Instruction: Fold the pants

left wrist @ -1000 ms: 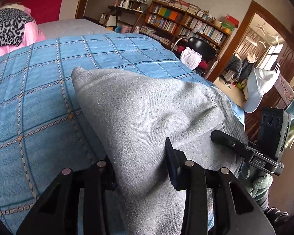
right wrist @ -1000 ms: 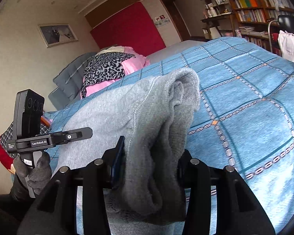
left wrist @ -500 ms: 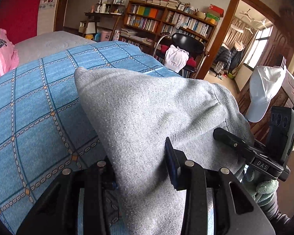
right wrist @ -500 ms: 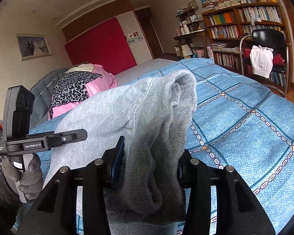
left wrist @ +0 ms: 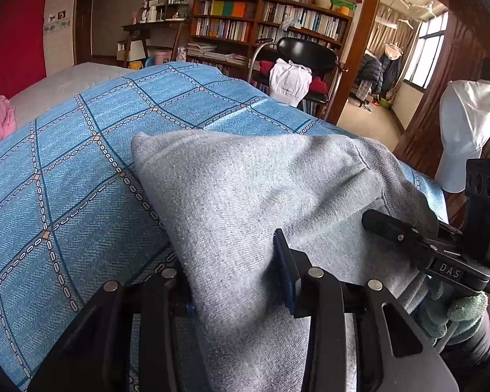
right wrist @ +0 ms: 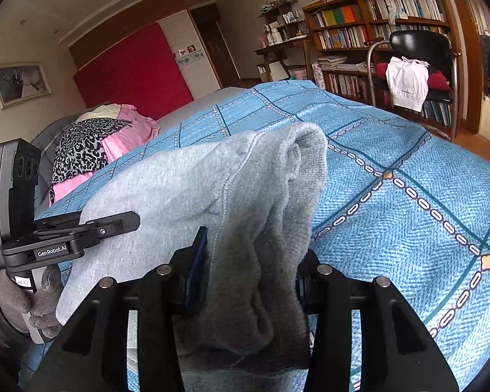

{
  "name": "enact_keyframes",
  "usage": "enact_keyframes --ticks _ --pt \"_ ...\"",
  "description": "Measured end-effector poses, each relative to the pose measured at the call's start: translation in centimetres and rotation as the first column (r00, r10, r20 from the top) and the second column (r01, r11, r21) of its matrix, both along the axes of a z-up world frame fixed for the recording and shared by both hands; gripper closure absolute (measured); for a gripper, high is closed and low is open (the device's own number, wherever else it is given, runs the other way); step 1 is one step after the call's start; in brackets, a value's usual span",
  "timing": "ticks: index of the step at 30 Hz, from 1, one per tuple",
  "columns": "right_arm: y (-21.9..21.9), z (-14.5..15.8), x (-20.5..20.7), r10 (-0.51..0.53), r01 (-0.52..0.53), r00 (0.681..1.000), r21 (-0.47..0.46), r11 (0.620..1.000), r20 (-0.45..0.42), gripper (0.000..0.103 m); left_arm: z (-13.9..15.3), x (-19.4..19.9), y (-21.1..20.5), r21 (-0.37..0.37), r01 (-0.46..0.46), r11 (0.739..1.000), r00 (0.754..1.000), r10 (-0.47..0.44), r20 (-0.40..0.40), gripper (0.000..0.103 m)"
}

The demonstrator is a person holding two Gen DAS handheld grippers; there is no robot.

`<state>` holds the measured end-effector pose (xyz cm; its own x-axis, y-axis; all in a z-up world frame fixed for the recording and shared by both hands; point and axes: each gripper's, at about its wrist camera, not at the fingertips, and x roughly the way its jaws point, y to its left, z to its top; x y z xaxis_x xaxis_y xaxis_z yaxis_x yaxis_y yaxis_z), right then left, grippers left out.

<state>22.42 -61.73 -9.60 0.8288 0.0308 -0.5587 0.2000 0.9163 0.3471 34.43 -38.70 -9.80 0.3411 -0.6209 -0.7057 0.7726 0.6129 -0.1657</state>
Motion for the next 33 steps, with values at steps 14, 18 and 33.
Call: enact_keyframes --ticks 14,18,33 --pt "0.5 -0.8 -0.2 -0.012 0.012 1.0 0.003 1.0 -0.028 0.052 -2.3 -1.3 1.0 0.027 -0.025 0.999 0.997 0.023 0.073 0.054" --pt "0.6 -0.8 -0.6 -0.028 0.028 0.999 -0.008 1.0 -0.032 0.047 -2.7 -1.9 1.1 0.05 -0.05 0.997 0.993 0.045 0.109 0.045" --pt "3.0 -1.0 -5.8 -0.158 0.146 0.982 -0.112 0.983 -0.099 0.037 -2.5 -7.1 3.8 0.141 -0.082 0.987 0.951 0.034 0.309 0.026"
